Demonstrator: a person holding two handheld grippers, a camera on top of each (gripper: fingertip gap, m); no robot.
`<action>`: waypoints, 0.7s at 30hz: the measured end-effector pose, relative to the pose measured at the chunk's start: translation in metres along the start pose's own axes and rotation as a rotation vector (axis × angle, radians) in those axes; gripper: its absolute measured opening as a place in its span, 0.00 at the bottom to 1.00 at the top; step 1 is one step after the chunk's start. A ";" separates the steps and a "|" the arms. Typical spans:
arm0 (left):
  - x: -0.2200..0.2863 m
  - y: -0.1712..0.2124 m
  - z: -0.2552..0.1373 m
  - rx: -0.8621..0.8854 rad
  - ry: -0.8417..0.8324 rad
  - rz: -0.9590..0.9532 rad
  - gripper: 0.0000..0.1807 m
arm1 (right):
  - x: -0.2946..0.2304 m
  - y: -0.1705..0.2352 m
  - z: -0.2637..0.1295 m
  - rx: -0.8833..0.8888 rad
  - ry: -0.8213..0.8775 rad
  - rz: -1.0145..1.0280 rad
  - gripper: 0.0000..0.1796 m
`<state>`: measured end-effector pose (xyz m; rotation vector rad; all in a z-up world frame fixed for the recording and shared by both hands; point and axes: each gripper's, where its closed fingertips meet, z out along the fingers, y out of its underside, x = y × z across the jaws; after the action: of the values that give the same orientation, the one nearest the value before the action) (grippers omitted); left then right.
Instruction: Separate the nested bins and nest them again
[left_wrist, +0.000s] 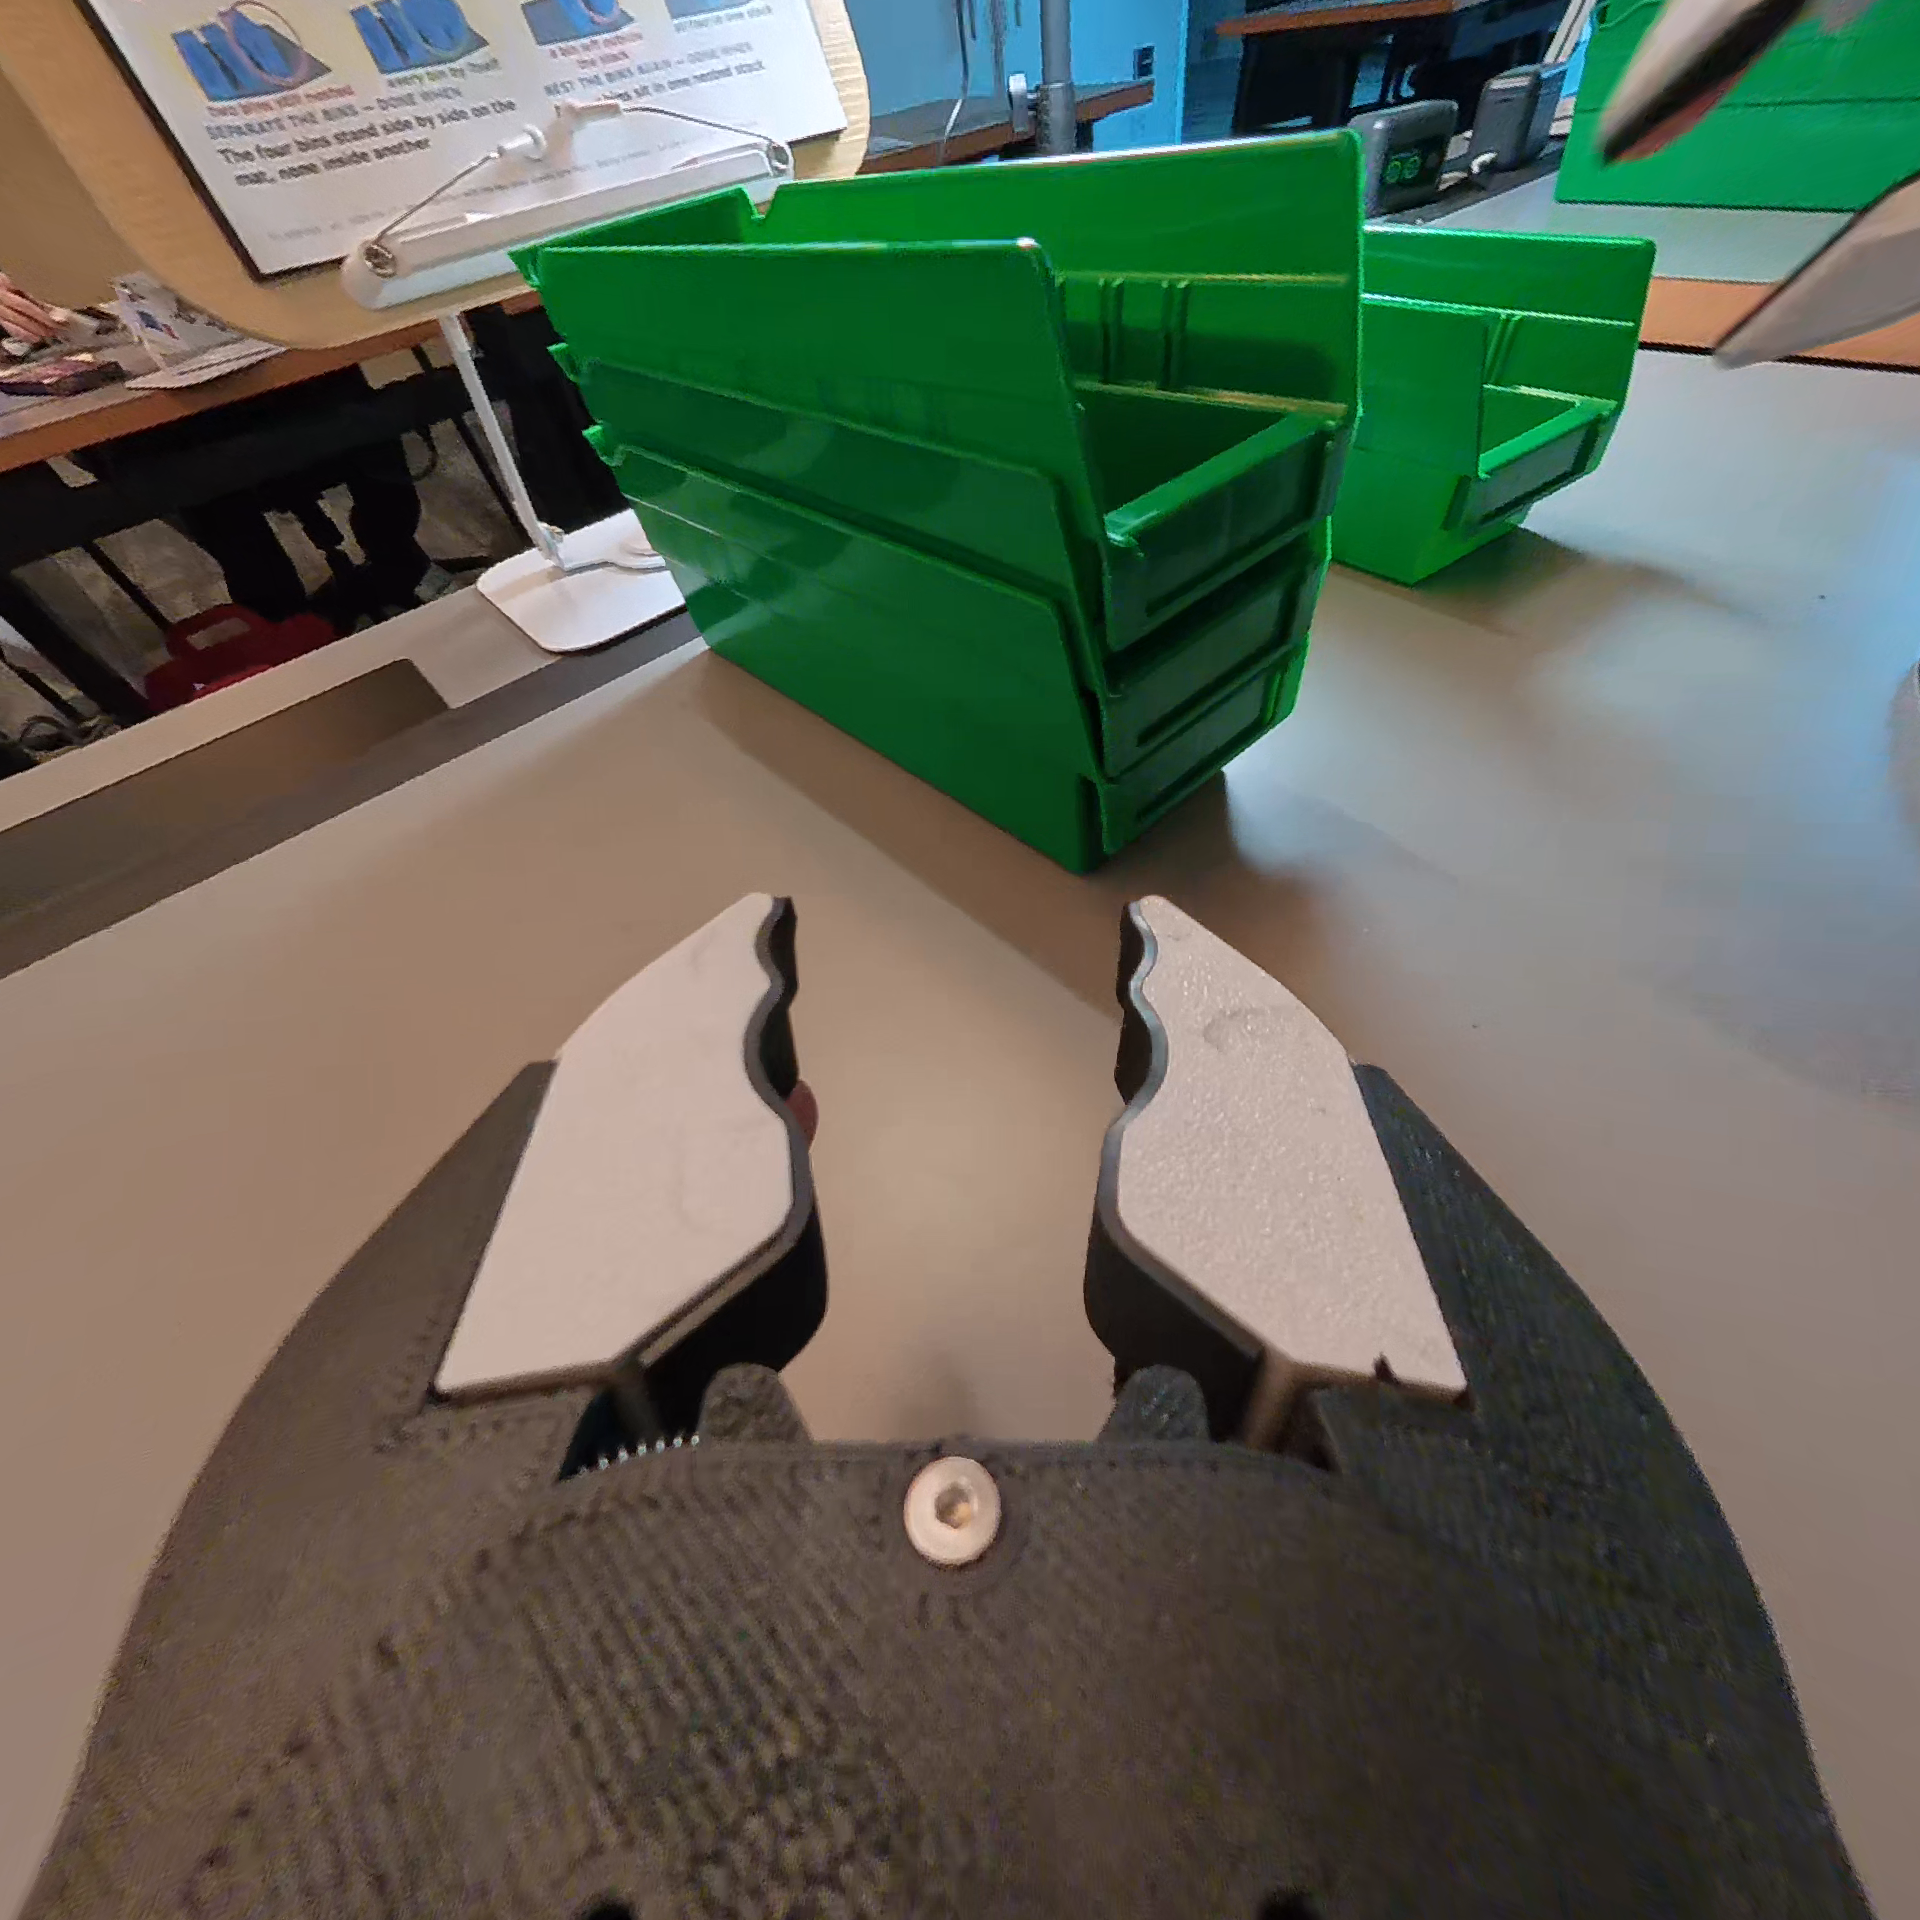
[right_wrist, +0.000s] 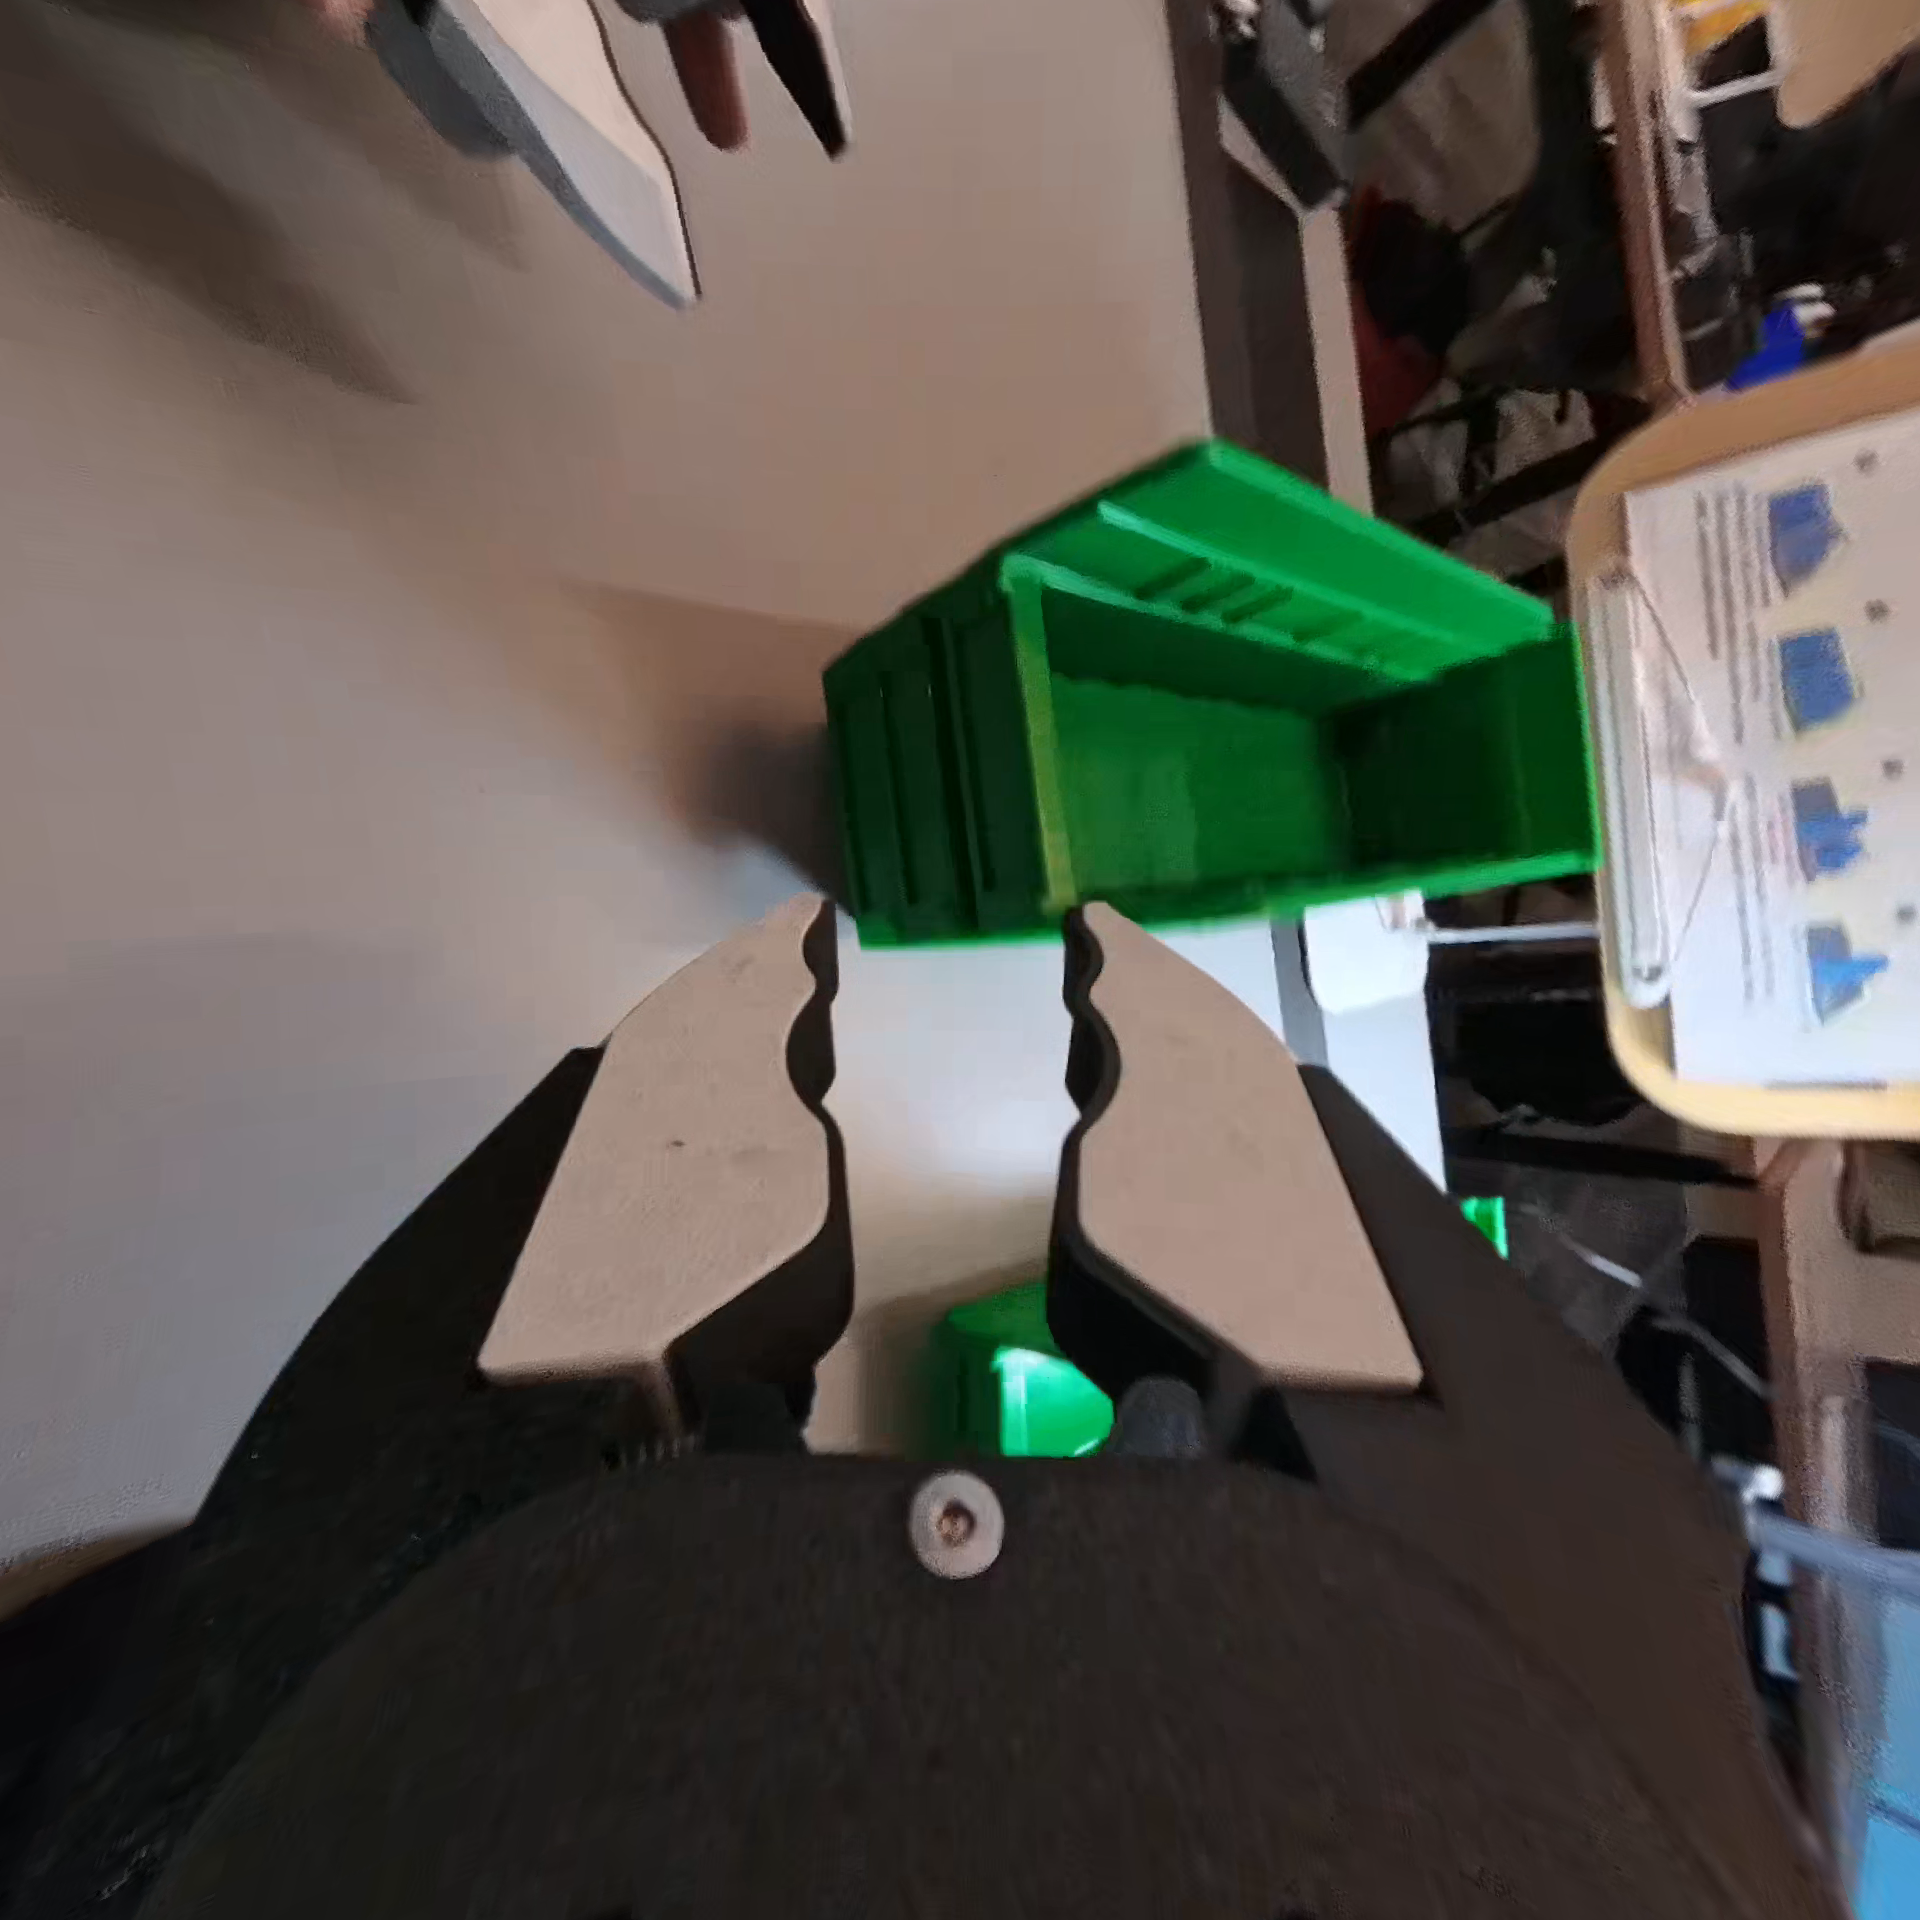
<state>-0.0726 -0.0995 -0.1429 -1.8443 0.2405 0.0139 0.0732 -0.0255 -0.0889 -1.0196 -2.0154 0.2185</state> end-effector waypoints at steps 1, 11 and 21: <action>0.003 0.001 0.000 -0.002 0.006 0.002 0.33 | -0.001 -0.010 0.010 -0.018 -0.018 -0.032 0.23; 0.010 0.009 -0.005 0.000 0.043 0.000 0.32 | 0.011 0.006 0.104 -0.429 -0.084 -0.144 0.22; 0.024 -0.002 0.017 -0.011 0.084 0.067 0.30 | -0.001 -0.004 0.097 -0.381 -0.271 -0.069 0.14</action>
<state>-0.0468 -0.0863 -0.1493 -1.8497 0.3611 -0.0154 -0.0018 -0.0090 -0.1491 -1.2010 -2.3944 -0.0740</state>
